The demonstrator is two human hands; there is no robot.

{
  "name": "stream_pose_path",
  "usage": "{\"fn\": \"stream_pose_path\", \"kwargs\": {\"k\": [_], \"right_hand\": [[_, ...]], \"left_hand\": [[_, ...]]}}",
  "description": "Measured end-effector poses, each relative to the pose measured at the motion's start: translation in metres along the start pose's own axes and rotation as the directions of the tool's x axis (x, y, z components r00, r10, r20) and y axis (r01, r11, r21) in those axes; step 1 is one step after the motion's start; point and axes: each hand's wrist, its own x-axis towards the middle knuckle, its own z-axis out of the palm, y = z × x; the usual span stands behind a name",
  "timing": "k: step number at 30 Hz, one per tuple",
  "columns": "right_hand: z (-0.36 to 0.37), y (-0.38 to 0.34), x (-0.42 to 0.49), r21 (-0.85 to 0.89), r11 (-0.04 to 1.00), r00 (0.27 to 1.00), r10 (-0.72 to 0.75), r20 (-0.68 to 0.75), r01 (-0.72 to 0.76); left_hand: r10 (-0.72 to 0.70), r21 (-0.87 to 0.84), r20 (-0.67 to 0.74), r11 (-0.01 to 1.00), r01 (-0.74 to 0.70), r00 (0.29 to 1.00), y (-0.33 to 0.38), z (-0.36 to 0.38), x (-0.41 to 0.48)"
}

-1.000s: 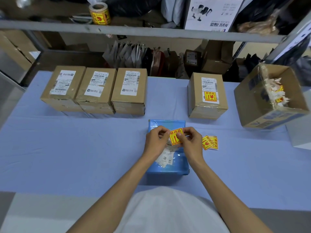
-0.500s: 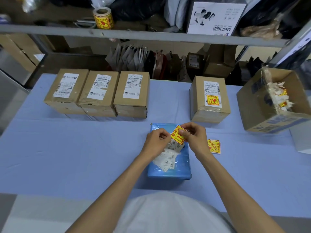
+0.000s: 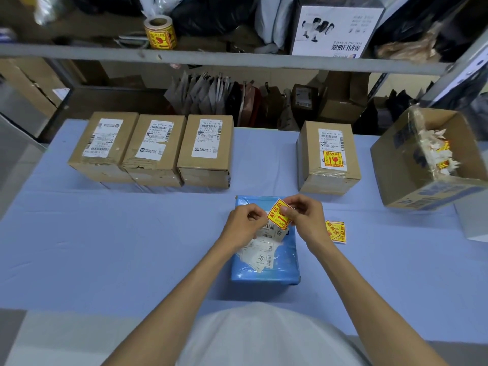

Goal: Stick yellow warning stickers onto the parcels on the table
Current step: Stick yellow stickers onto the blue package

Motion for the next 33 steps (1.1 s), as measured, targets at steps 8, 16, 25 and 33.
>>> {"fn": "stream_pose_path", "kwargs": {"k": [8, 16, 25, 33], "right_hand": [[0.003, 0.010, -0.007, -0.209, 0.967, 0.983, -0.163, -0.082, 0.143], [0.013, 0.012, -0.013, -0.114, 0.976, 0.981, -0.180, 0.078, 0.188], [0.014, 0.012, -0.015, 0.037, 0.996, 0.993, -0.090, 0.082, 0.087], [0.013, 0.010, -0.016, 0.056, 0.996, 0.992, -0.079, 0.096, 0.074]], "left_hand": [[-0.014, -0.133, 0.029, 0.991, 0.018, 0.999, -0.002, 0.002, 0.001], [0.018, -0.204, 0.019, 0.979, -0.013, 1.000, -0.005, 0.008, 0.001], [-0.013, -0.207, -0.005, 0.978, 0.012, 1.000, -0.009, 0.007, 0.001], [-0.006, -0.170, -0.015, 0.985, 0.004, 1.000, -0.010, 0.005, 0.001]]}}
